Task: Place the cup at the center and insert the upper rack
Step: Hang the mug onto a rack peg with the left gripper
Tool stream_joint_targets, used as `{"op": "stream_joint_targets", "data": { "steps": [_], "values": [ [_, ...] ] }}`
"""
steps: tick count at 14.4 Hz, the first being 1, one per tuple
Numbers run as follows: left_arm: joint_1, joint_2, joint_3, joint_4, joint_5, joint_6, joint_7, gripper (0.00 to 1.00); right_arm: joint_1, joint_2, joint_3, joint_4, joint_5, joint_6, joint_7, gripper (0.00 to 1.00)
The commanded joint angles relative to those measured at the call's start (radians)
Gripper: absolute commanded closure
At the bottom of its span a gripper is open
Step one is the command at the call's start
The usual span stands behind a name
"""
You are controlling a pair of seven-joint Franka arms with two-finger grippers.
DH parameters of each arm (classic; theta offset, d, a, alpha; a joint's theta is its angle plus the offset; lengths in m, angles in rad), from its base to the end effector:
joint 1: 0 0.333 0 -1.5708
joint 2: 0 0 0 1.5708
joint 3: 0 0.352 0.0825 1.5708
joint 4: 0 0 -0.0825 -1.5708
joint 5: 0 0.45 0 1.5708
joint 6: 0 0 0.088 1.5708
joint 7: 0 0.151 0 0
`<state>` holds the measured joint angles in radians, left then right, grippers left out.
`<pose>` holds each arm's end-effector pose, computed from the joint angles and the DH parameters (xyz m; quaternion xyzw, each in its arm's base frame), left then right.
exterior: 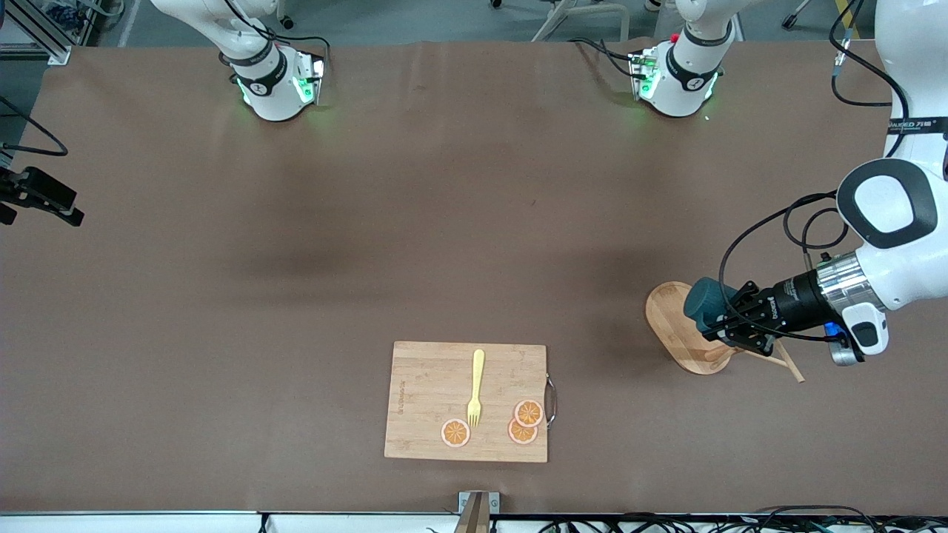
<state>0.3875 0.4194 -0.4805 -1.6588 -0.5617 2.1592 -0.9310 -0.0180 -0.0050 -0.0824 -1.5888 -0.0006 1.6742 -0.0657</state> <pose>0.7536 -0.0754 0.3807 0.7833 0.5252 -0.1155 0.3117 0.6298 -0.0637 0.6196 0.9988 -0.0173 0.0450 0.0038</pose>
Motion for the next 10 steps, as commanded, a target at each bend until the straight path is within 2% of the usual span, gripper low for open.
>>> {"op": "stream_joint_targets", "data": {
  "steps": [1,8,10],
  "values": [
    [0.010,0.013,-0.006,0.010,-0.018,0.005,0.024,0.96,0.013,-0.023,-0.007,-0.019,-0.006,0.004,0.009,0.00],
    [0.025,0.019,-0.006,0.011,-0.007,0.005,0.026,0.93,0.013,-0.023,-0.007,-0.019,-0.006,0.005,0.009,0.00],
    [0.025,0.019,-0.006,0.019,-0.007,0.005,0.026,0.77,0.013,-0.023,-0.007,-0.019,-0.006,0.005,0.009,0.00]
  ]
}}
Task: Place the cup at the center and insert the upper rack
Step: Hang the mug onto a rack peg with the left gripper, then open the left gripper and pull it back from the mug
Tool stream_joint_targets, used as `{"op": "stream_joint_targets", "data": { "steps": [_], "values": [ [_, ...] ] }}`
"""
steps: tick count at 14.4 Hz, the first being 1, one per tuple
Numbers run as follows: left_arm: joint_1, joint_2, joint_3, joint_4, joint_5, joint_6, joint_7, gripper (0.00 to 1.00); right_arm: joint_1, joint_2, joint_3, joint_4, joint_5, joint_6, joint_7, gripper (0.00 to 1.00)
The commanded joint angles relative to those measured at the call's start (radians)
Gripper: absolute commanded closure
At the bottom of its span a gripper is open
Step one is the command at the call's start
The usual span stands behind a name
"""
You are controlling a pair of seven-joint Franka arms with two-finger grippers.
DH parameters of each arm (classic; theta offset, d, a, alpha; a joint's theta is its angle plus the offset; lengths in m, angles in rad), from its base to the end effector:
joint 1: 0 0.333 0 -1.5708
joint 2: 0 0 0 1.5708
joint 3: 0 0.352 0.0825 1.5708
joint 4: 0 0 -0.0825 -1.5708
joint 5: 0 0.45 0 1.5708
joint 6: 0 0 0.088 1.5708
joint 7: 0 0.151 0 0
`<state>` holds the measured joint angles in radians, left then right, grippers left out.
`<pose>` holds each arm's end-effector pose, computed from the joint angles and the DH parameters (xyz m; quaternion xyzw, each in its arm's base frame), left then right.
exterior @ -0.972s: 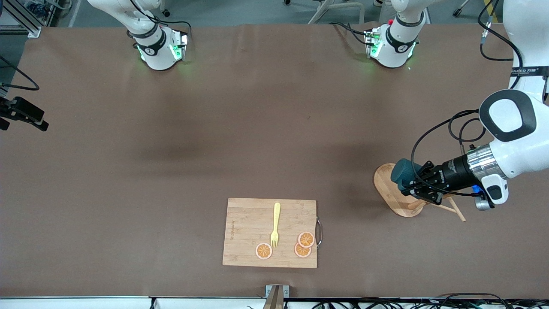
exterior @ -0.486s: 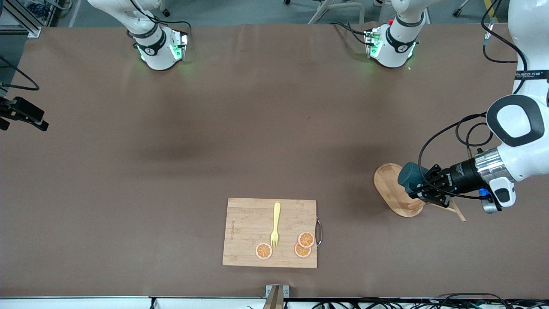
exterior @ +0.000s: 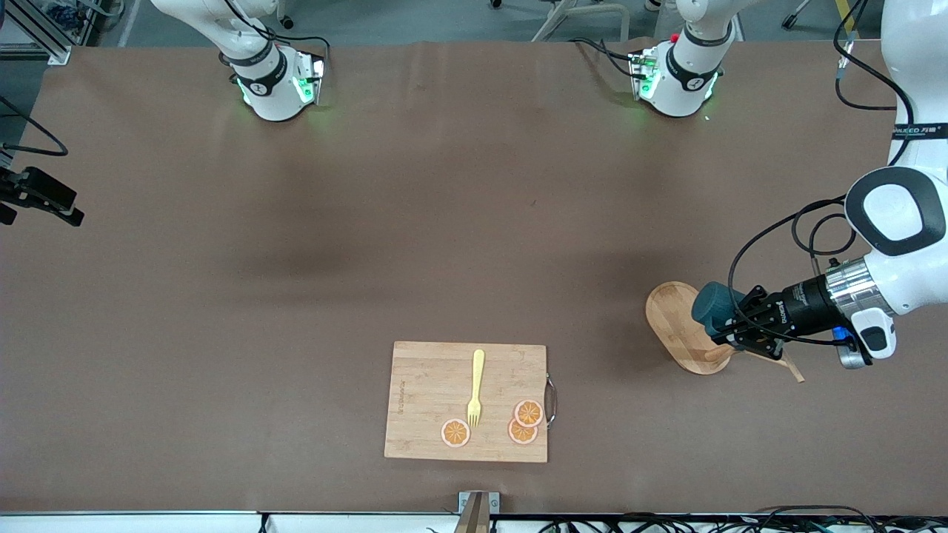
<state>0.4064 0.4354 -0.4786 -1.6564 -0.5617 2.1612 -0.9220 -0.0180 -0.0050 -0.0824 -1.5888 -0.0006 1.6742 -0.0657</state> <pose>0.7566 -0.0592 0.3711 0.7784 0.5319 -0.1164 0.3126 0.6298 -0.0637 0.6196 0.9988 -0.0173 0.0450 0.0038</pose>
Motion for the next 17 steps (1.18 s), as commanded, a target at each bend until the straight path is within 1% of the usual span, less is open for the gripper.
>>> {"op": "stream_joint_targets", "data": {
  "steps": [1,2,3,5,6,10,13,17],
  "values": [
    [0.008,0.003,-0.008,0.020,-0.007,0.003,0.017,0.55,0.013,-0.023,-0.007,-0.019,-0.007,0.005,0.007,0.00],
    [0.008,0.002,-0.008,0.021,-0.004,0.003,0.014,0.44,0.013,-0.023,-0.007,-0.019,-0.009,0.004,0.007,0.00],
    [0.009,0.000,-0.006,0.026,0.009,0.003,0.011,0.23,0.013,-0.023,-0.007,-0.019,-0.009,0.004,0.007,0.00],
    [0.008,-0.004,-0.006,0.035,0.037,0.003,0.000,0.09,0.013,-0.023,-0.007,-0.019,-0.012,0.004,0.007,0.00],
    [0.003,-0.006,-0.006,0.038,0.057,0.003,-0.003,0.00,0.013,-0.023,-0.007,-0.019,-0.012,0.004,0.007,0.00],
    [-0.003,-0.029,-0.008,0.037,0.178,0.000,-0.011,0.00,0.013,-0.023,-0.007,-0.019,-0.013,0.004,0.007,0.00],
    [0.011,-0.066,-0.008,0.035,0.213,-0.009,-0.003,0.00,0.013,-0.023,-0.007,-0.019,-0.013,0.004,0.007,0.00],
    [0.011,-0.110,-0.008,0.035,0.339,-0.035,0.006,0.00,0.013,-0.023,-0.007,-0.019,-0.013,0.004,0.007,0.00]
  ]
}}
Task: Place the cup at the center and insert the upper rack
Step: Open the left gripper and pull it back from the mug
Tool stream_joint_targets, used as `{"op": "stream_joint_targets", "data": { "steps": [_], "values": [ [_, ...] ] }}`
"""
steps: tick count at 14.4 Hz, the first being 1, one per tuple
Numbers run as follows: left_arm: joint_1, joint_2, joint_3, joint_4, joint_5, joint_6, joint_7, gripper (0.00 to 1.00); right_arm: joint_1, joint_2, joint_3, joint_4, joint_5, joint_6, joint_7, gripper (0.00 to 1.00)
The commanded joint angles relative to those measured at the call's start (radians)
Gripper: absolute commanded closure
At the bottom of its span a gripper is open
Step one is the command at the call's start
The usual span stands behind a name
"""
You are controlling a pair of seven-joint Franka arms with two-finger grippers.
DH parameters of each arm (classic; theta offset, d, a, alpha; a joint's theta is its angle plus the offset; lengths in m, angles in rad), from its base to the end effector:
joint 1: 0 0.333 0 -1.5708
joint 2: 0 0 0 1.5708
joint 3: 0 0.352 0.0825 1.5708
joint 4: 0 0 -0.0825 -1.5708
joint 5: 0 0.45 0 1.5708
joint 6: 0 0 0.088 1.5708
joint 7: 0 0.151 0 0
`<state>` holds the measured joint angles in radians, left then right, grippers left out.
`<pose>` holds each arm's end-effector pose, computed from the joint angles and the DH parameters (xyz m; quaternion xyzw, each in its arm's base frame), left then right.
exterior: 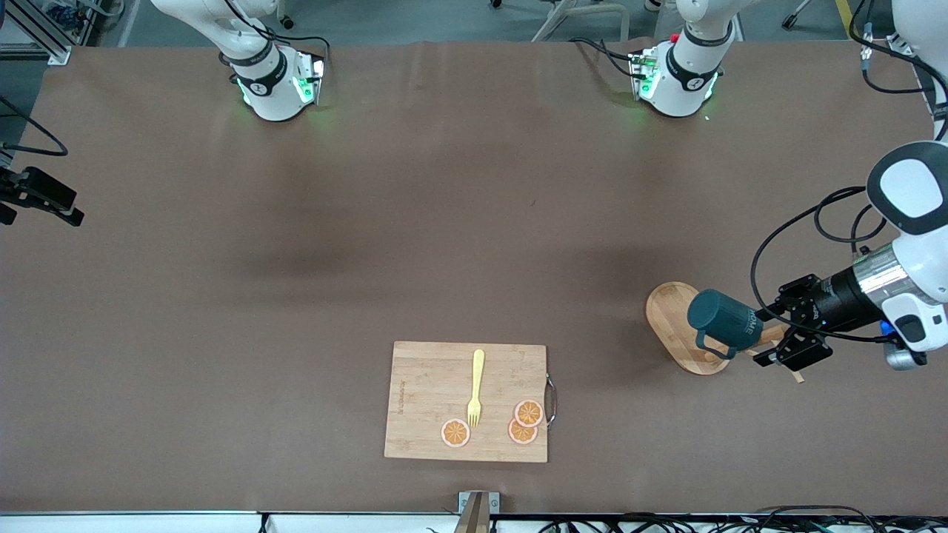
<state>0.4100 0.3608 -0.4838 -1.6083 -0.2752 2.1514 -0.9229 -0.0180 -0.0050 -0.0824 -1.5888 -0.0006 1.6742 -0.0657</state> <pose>0.7589 -0.0399 0.4363 0.8494 0.4761 -0.0029 0.2279 0.6298 -0.0637 0.6196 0.9988 -0.0173 0.0450 0.0038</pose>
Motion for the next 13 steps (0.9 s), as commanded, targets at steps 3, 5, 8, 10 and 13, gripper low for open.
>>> {"op": "stream_joint_targets", "data": {
  "steps": [3,5,8,10,13],
  "values": [
    [0.009,-0.080,-0.004,-0.013,0.125,-0.089,0.077,0.00,0.013,-0.023,-0.007,-0.019,-0.013,0.004,0.007,0.00],
    [0.012,-0.123,-0.001,-0.012,0.146,-0.160,0.192,0.00,0.012,-0.023,-0.007,-0.019,-0.013,0.004,0.007,0.00],
    [0.042,-0.183,0.001,-0.012,0.148,-0.254,0.402,0.00,0.012,-0.023,-0.007,-0.019,-0.013,0.004,0.007,0.00],
    [0.029,-0.226,0.034,-0.013,0.149,-0.304,0.511,0.00,0.012,-0.023,-0.007,-0.019,-0.013,0.004,0.007,0.00],
    [-0.092,-0.278,0.160,-0.013,0.149,-0.349,0.596,0.00,0.012,-0.023,-0.007,-0.019,-0.013,0.004,0.007,0.00]
  ]
}}
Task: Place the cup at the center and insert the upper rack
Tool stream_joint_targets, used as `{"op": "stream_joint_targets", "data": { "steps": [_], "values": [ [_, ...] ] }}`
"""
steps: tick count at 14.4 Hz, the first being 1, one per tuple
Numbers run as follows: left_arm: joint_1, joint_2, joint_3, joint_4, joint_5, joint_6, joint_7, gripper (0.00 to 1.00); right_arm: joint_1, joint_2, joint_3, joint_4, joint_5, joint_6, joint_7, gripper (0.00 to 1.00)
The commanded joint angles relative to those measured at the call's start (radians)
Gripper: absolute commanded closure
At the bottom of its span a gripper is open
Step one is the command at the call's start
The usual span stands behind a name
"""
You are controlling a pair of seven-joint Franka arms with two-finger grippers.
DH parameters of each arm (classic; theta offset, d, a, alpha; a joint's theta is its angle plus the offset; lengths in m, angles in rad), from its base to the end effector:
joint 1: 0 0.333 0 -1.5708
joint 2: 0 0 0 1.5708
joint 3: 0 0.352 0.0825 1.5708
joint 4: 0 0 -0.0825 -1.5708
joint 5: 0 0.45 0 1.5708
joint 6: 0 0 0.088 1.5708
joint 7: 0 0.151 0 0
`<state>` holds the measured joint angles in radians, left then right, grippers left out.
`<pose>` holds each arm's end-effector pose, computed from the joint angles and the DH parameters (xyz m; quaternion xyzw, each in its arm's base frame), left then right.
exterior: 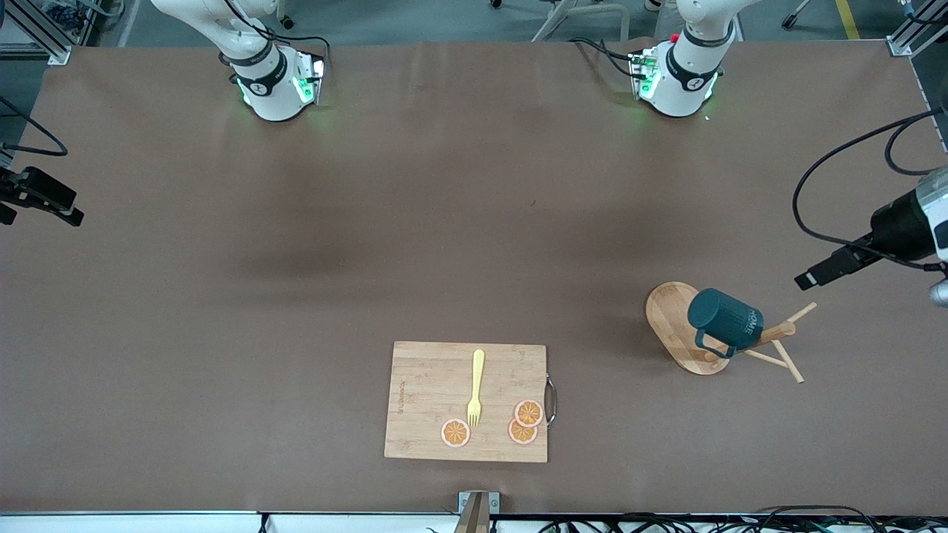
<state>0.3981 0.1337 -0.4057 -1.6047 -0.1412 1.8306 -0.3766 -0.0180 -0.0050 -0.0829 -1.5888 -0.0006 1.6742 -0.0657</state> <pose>0.6856 -0.0092 0.5441 0.9739 0.1996 0.0320 0.1031 0.6298 -0.0640 0.6196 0.9988 -0.0176 0.0450 0.0038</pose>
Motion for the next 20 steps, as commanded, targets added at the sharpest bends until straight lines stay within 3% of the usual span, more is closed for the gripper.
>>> {"op": "stream_joint_targets", "data": {
  "steps": [1,7,9,13,20],
  "values": [
    [-0.125,-0.069,0.126,-0.017,0.015,-0.042,0.079,0.00,0.012,-0.023,-0.006,-0.019,-0.013,0.006,0.007,0.00],
    [-0.390,-0.147,0.402,-0.015,0.015,-0.083,0.237,0.00,0.012,-0.023,-0.006,-0.019,-0.013,0.006,0.009,0.00],
    [-0.442,-0.161,0.456,-0.015,0.015,-0.085,0.266,0.00,0.012,-0.023,-0.006,-0.019,-0.012,0.006,0.009,0.00],
    [-0.512,-0.178,0.510,-0.005,0.029,-0.083,0.271,0.00,0.009,-0.023,-0.008,-0.019,-0.009,0.006,0.009,0.00],
    [-0.499,-0.189,0.501,0.006,0.037,-0.083,0.304,0.00,0.009,-0.023,-0.008,-0.019,-0.006,0.006,0.009,0.00]
  ]
}}
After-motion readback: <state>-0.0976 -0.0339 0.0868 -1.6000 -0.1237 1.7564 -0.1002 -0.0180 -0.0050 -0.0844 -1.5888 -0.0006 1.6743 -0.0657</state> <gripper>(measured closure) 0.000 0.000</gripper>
